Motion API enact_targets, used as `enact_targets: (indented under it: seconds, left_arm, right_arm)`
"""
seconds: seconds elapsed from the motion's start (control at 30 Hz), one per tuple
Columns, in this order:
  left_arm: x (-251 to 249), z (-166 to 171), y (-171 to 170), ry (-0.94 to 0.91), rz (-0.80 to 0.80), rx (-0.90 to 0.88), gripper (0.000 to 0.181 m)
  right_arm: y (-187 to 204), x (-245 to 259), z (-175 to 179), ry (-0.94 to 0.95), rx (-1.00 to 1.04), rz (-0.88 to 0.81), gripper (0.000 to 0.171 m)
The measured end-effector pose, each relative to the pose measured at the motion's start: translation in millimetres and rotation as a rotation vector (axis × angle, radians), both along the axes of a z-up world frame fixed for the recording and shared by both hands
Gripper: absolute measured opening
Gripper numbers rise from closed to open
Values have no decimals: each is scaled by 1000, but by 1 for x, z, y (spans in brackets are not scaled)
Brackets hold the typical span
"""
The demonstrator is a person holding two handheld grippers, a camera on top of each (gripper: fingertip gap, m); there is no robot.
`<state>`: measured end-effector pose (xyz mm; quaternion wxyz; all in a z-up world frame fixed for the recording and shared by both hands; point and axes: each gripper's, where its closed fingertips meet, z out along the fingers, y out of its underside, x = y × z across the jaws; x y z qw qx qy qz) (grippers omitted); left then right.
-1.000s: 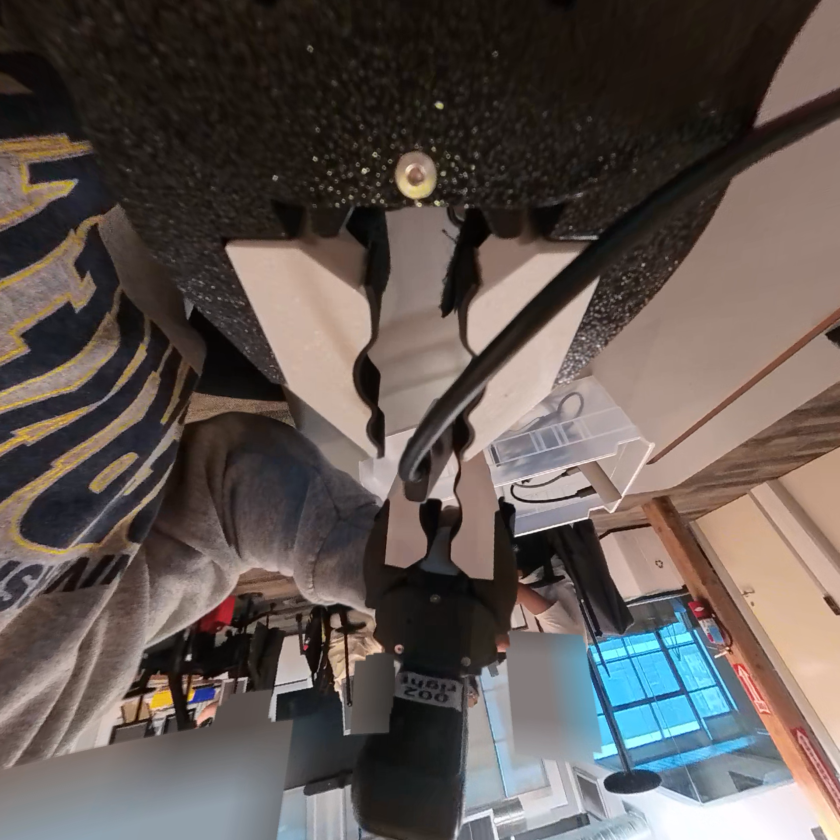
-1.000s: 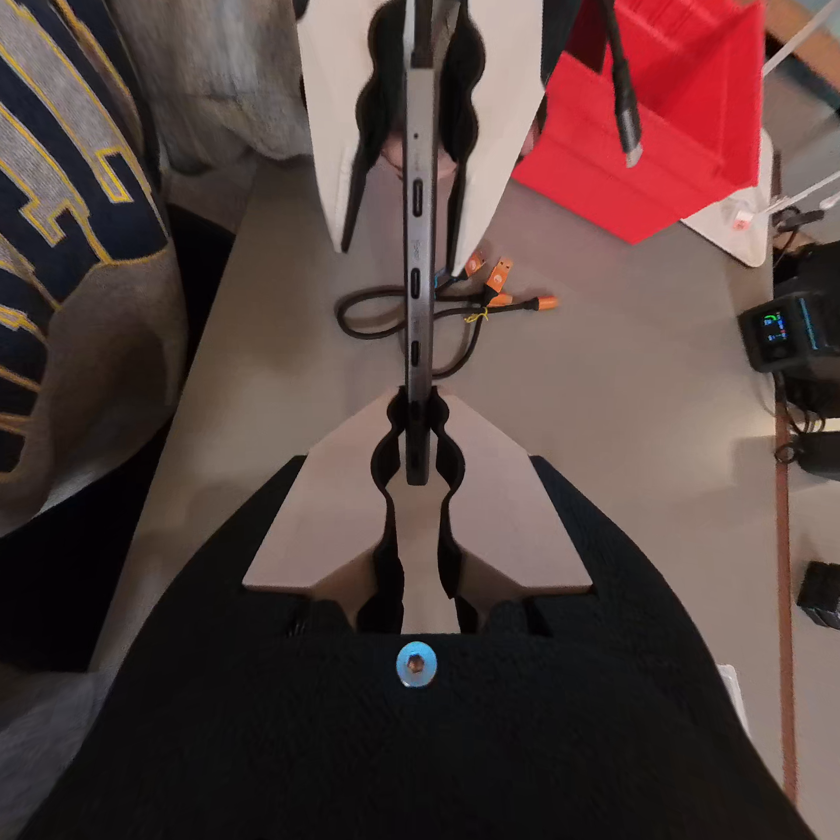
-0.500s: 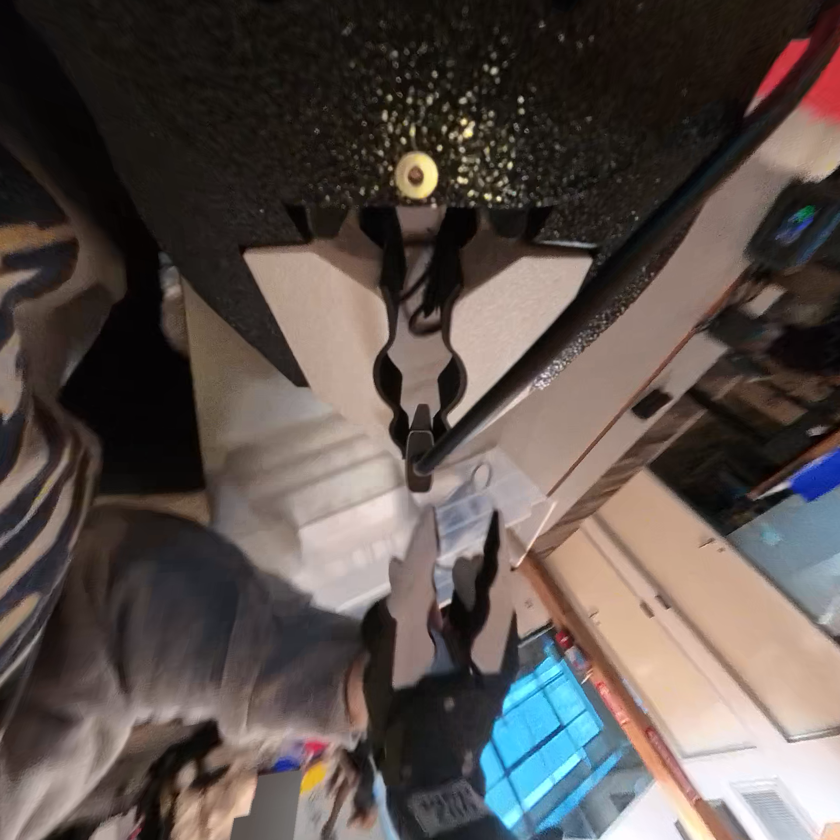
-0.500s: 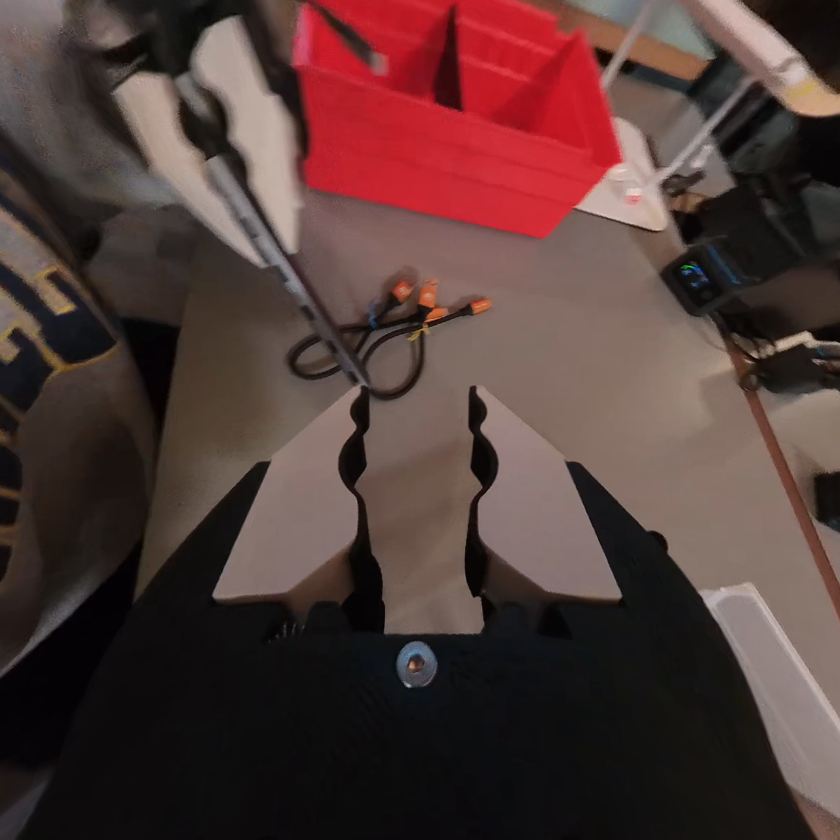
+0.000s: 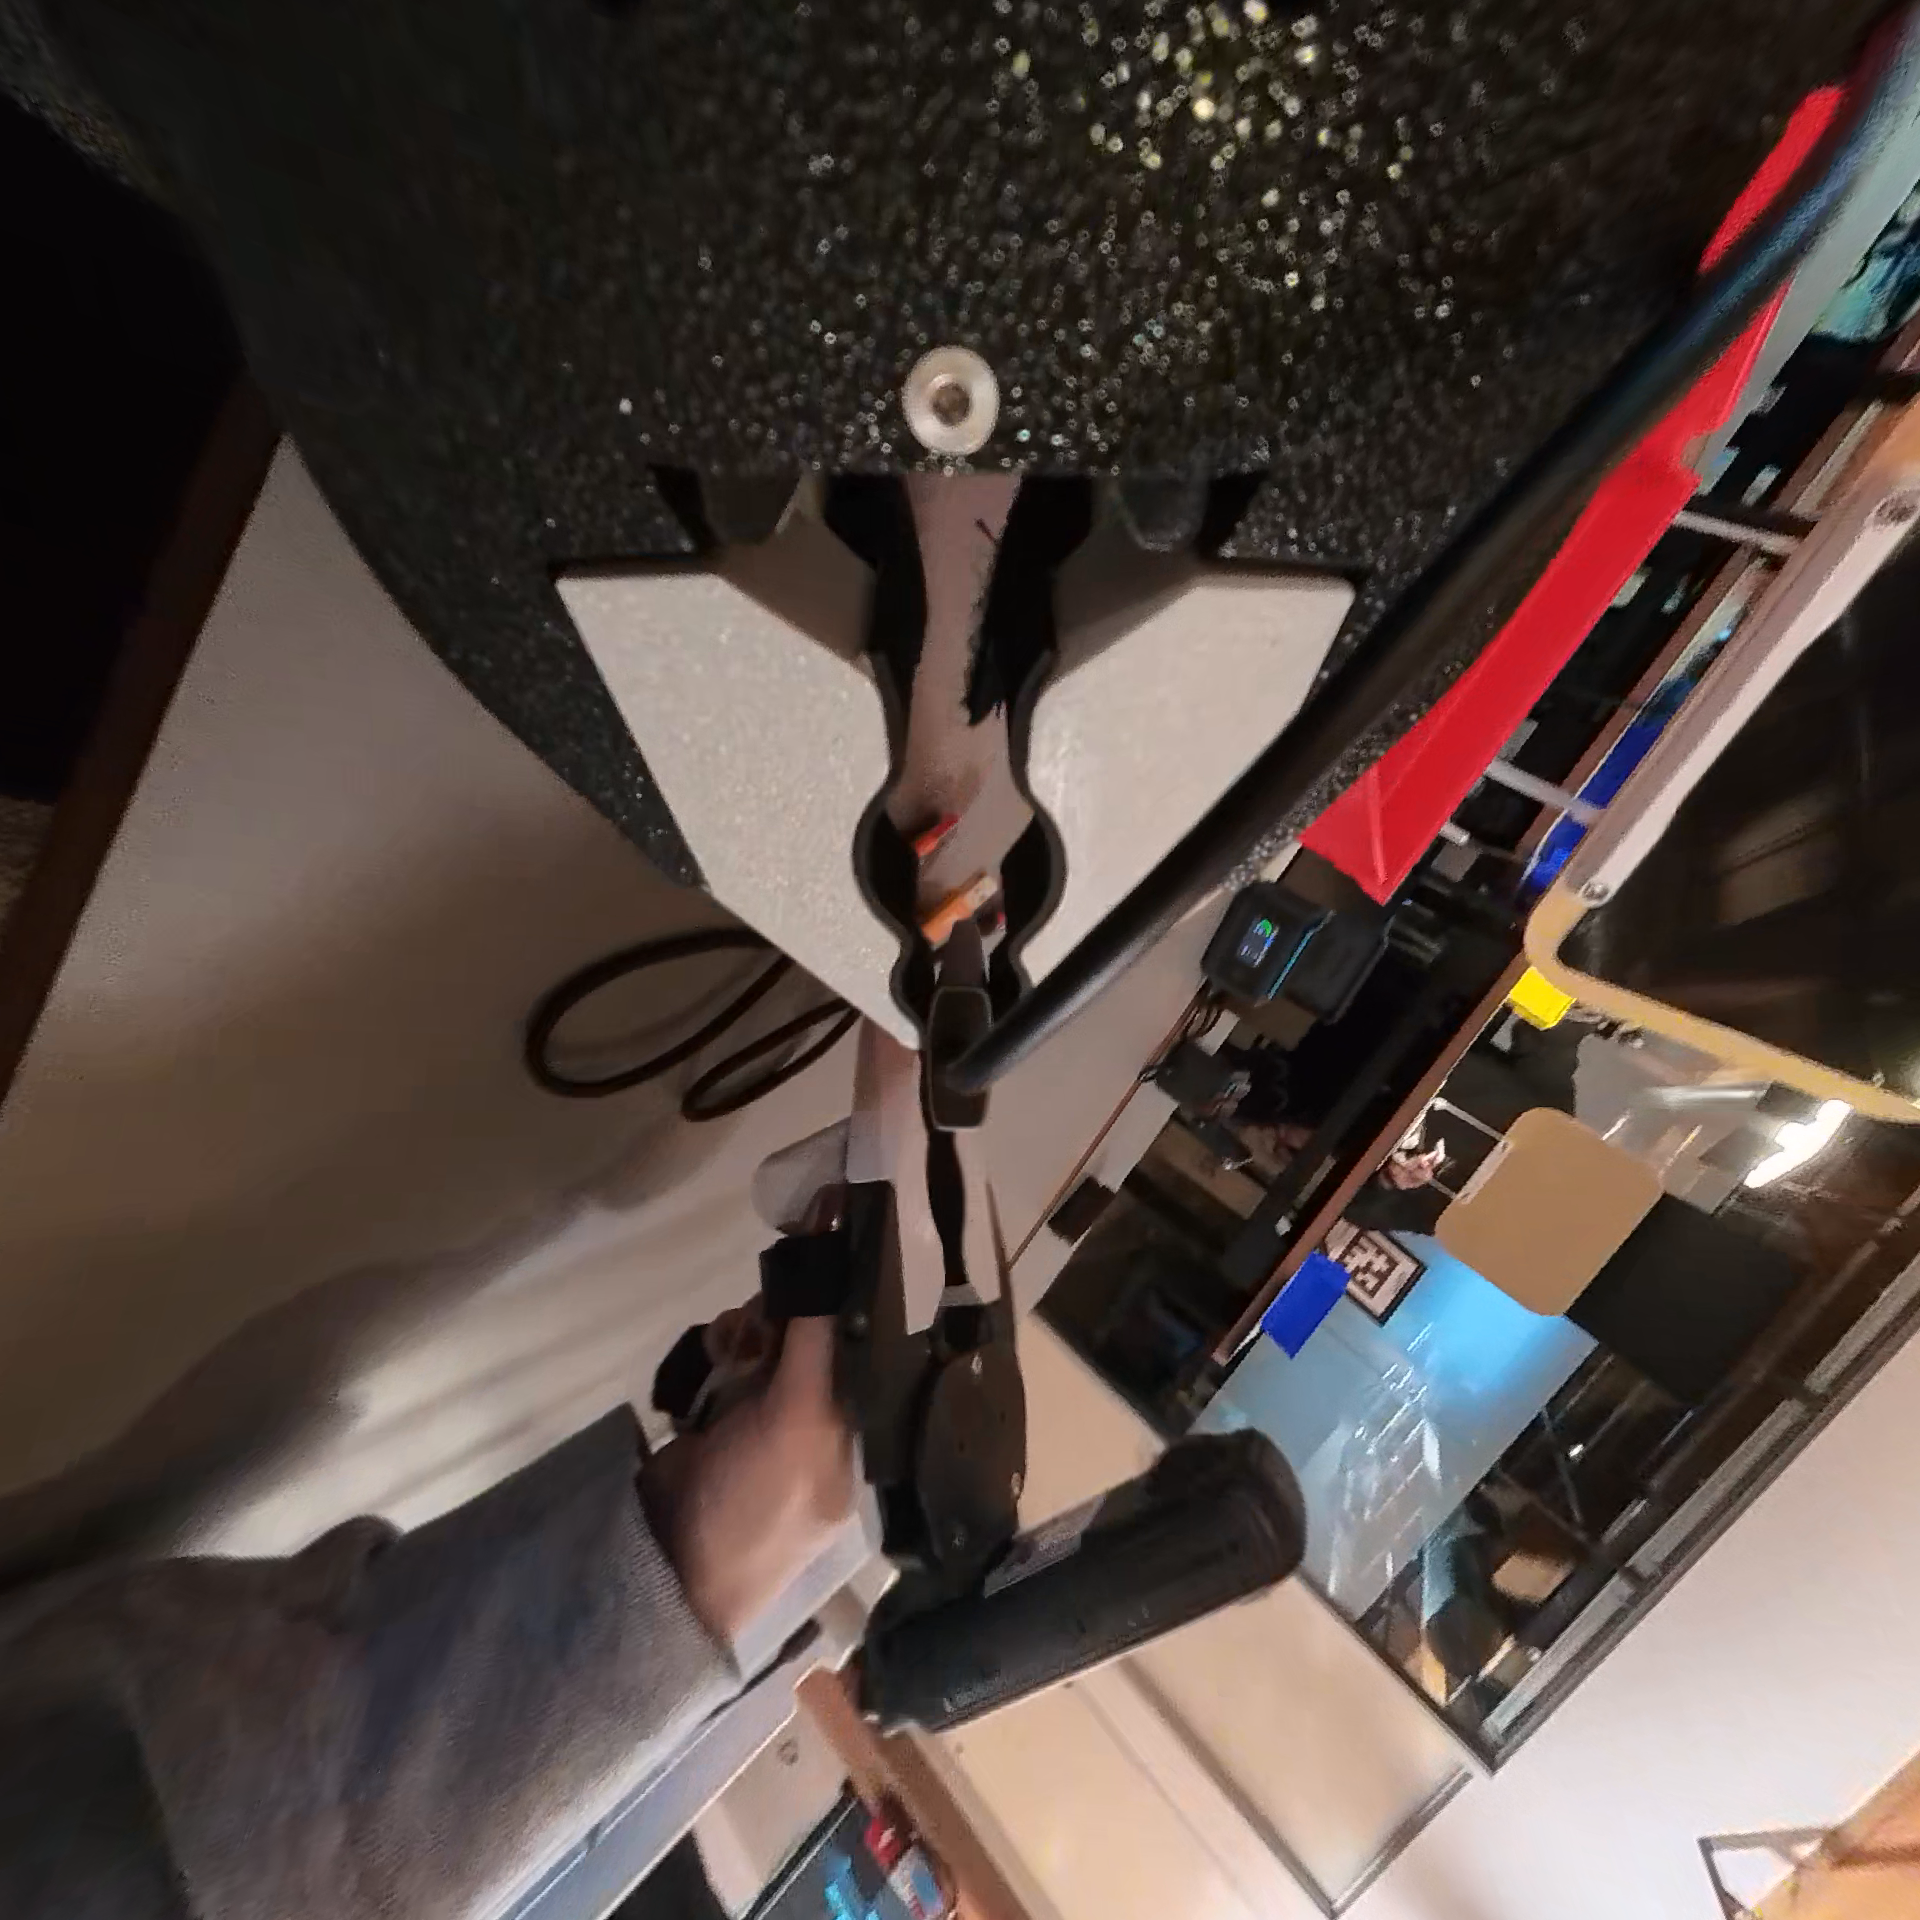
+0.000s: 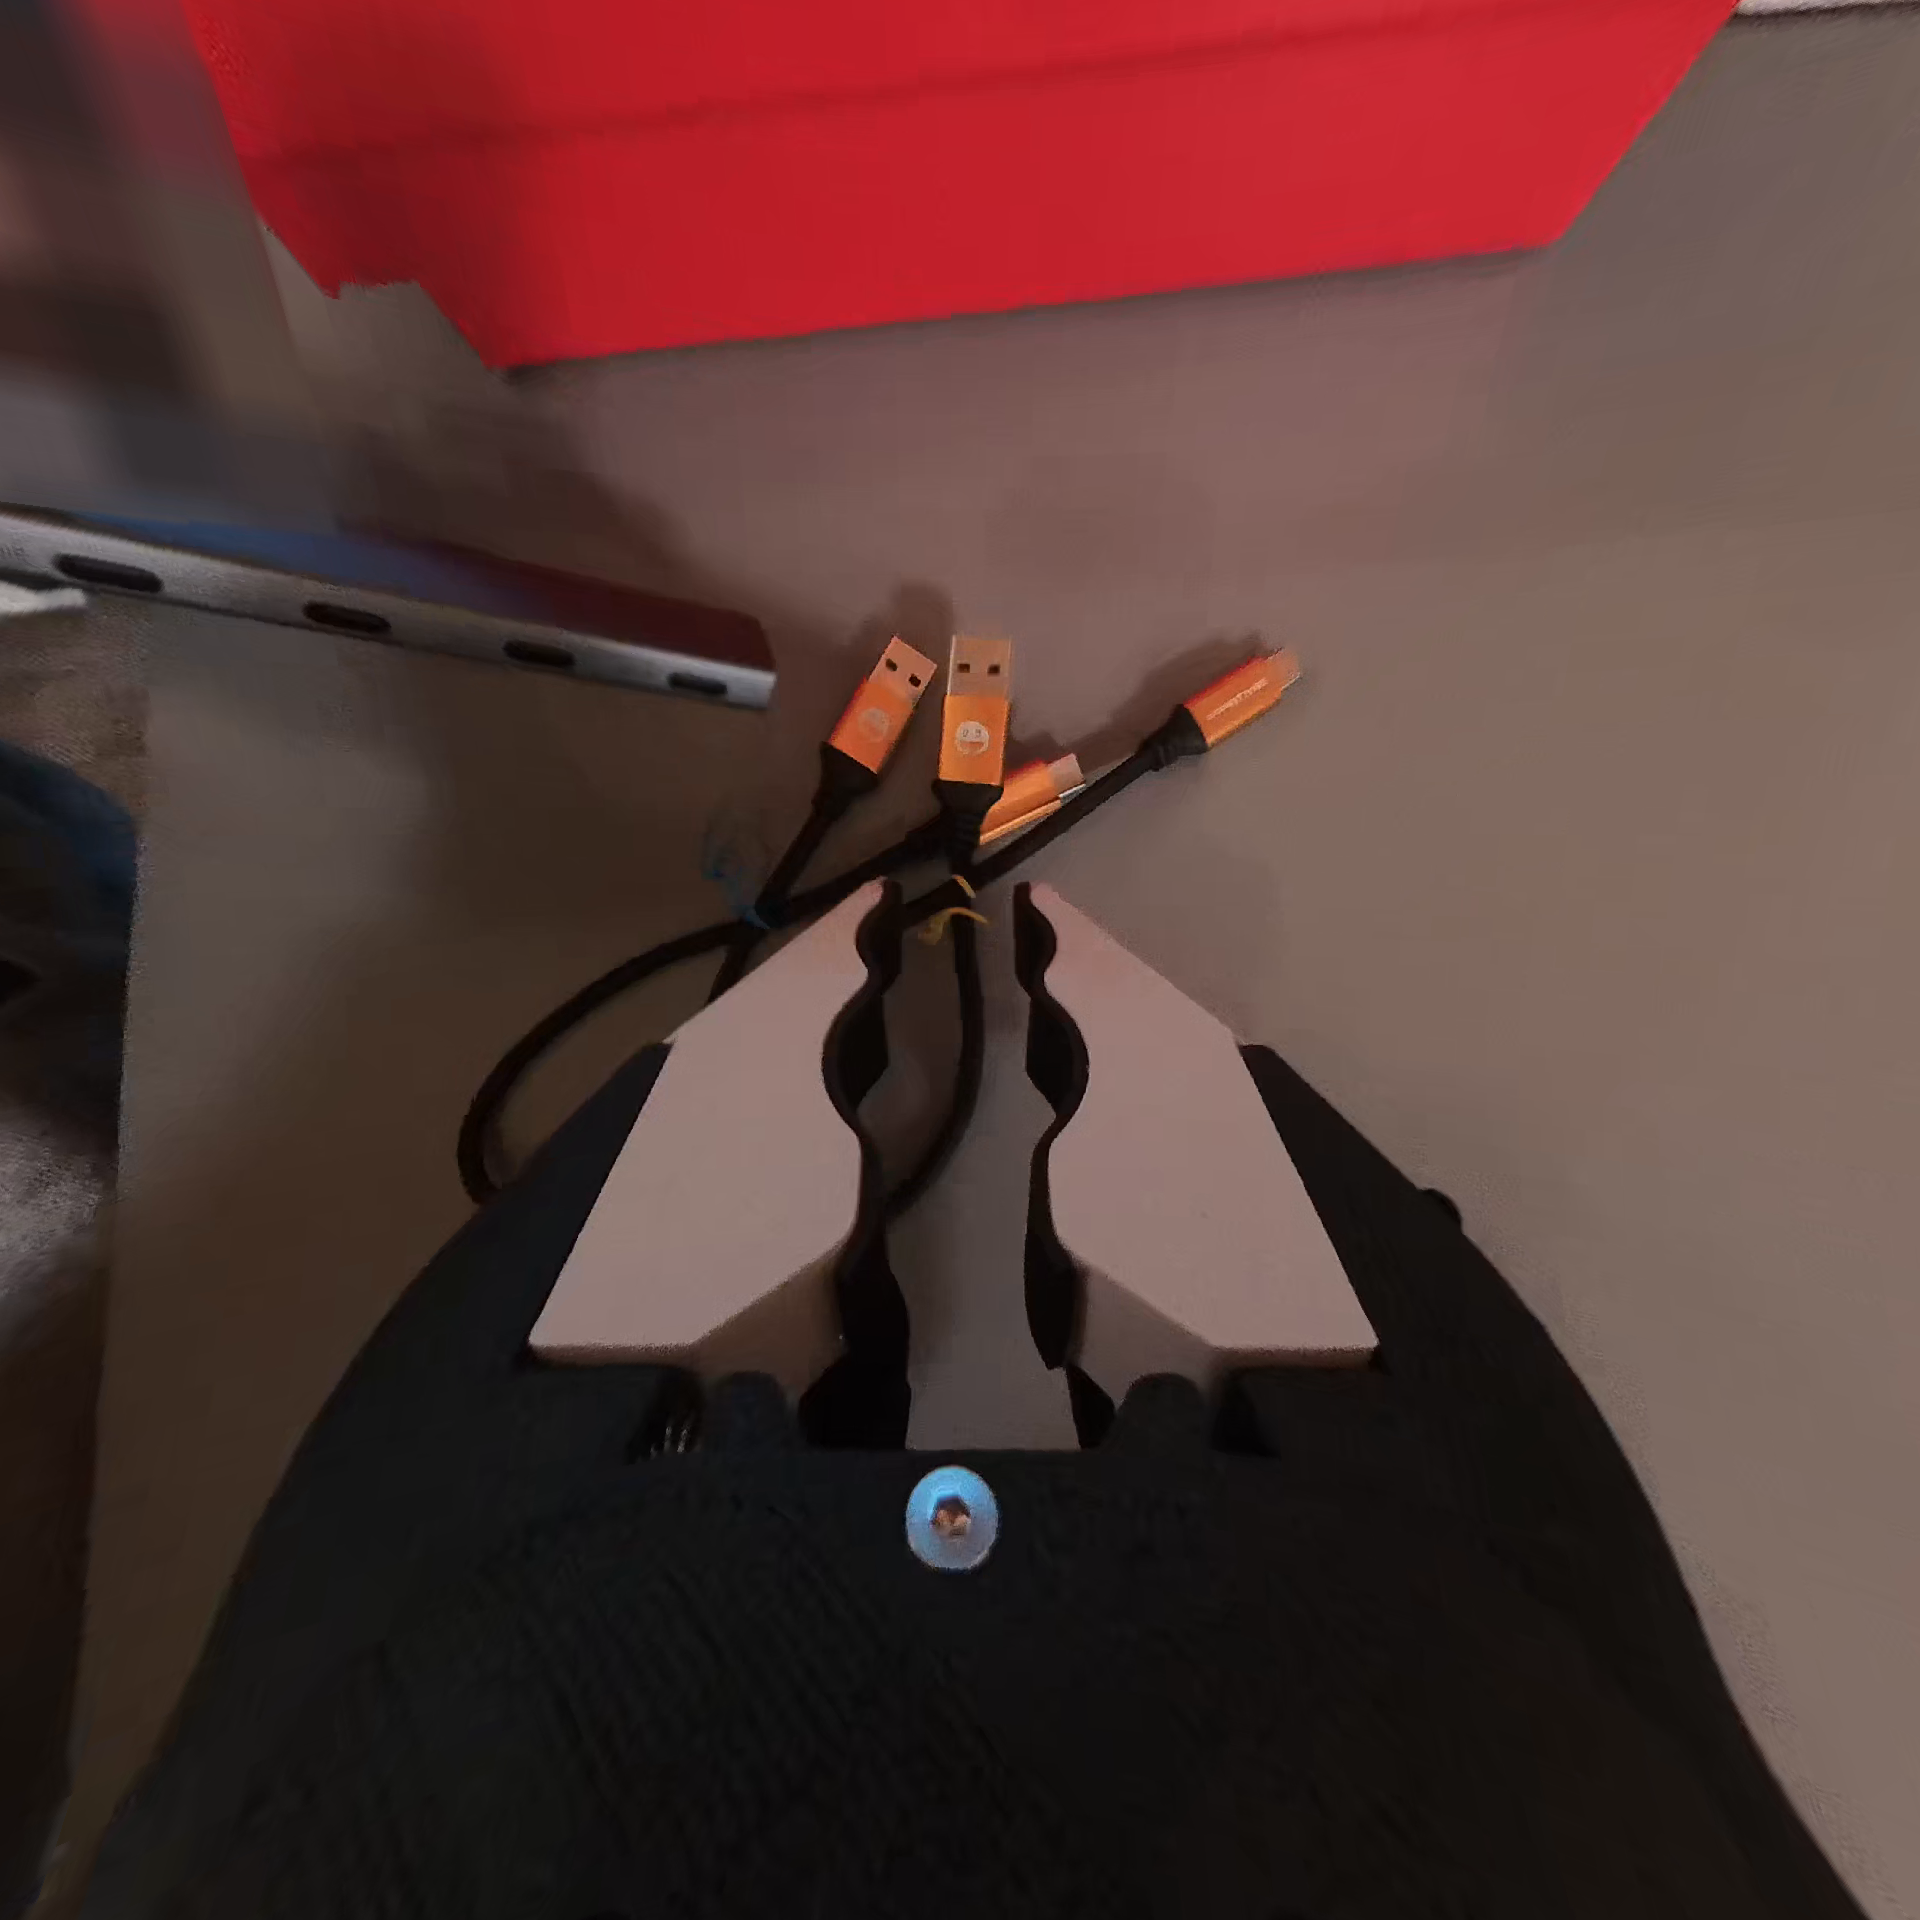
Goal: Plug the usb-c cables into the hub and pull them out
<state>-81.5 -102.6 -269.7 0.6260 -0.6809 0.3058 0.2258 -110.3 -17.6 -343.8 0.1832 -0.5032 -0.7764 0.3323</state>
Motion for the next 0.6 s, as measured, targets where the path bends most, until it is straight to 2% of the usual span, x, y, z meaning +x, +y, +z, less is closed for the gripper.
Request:
enact_targets:
  seconds: [0.2,0.4,0.5,0.6]
  left_arm:
    - [-19,1,-4,1,72,20,6]
    - [-26,4,-1,-85,81,45,6]
    - [-29,4,-2,-117,92,50,6]
    - [-31,3,0,-126,100,54,6]
  right_arm:
    - [-23,7,10,-14,-29,-21,17]
    - [-12,10,-6,-70,72,-32,14]
    - [12,11,-9,-73,185,-92,12]
    - [72,18,-7,-94,506,-264,2]
